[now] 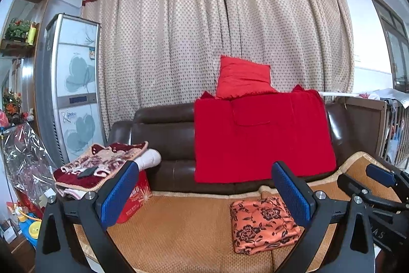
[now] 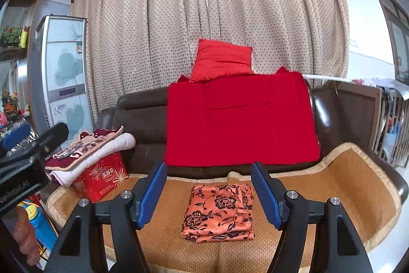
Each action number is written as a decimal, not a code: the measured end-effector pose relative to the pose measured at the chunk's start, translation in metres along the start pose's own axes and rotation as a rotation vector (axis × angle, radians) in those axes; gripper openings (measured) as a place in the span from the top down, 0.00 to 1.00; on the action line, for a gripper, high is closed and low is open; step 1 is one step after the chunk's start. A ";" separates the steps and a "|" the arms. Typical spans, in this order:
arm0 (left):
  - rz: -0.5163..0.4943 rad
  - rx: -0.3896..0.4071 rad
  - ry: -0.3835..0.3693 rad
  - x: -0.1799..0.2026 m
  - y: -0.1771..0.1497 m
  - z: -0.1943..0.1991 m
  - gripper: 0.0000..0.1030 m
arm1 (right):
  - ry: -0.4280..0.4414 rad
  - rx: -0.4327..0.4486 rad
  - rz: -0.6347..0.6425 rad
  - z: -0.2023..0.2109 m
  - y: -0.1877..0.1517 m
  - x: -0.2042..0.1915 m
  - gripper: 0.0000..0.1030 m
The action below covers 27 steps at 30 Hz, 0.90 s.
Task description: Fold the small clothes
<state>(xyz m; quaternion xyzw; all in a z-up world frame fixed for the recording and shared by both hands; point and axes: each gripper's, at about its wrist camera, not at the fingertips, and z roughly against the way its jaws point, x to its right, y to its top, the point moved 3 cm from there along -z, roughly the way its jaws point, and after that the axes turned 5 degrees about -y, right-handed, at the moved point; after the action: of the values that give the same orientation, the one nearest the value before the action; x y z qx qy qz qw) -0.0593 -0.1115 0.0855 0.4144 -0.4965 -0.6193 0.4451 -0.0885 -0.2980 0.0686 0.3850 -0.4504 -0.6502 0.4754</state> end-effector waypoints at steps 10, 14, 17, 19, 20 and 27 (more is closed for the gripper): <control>-0.004 -0.071 -0.030 0.003 -0.015 -0.022 0.00 | -0.009 -0.055 -0.017 -0.011 -0.008 0.005 0.30; 0.004 -0.090 -0.026 0.001 -0.020 -0.033 0.00 | -0.005 -0.085 -0.012 -0.021 -0.013 0.002 0.30; 0.009 -0.105 -0.024 0.000 -0.023 -0.041 0.00 | -0.006 -0.096 -0.007 -0.029 -0.014 0.001 0.30; 0.010 -0.112 -0.023 0.000 -0.026 -0.047 0.00 | -0.005 -0.106 -0.005 -0.035 -0.016 0.000 0.30; 0.011 -0.115 -0.023 0.000 -0.027 -0.051 0.00 | -0.004 -0.112 -0.003 -0.039 -0.017 0.000 0.30; 0.019 -0.148 -0.026 -0.001 -0.032 -0.080 0.00 | -0.009 -0.151 0.011 -0.070 -0.023 -0.003 0.30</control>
<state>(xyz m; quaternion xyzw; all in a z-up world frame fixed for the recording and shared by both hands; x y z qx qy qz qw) 0.0131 -0.1267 0.0407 0.3677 -0.4590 -0.6555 0.4737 -0.0295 -0.3076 0.0261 0.3425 -0.4042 -0.6817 0.5045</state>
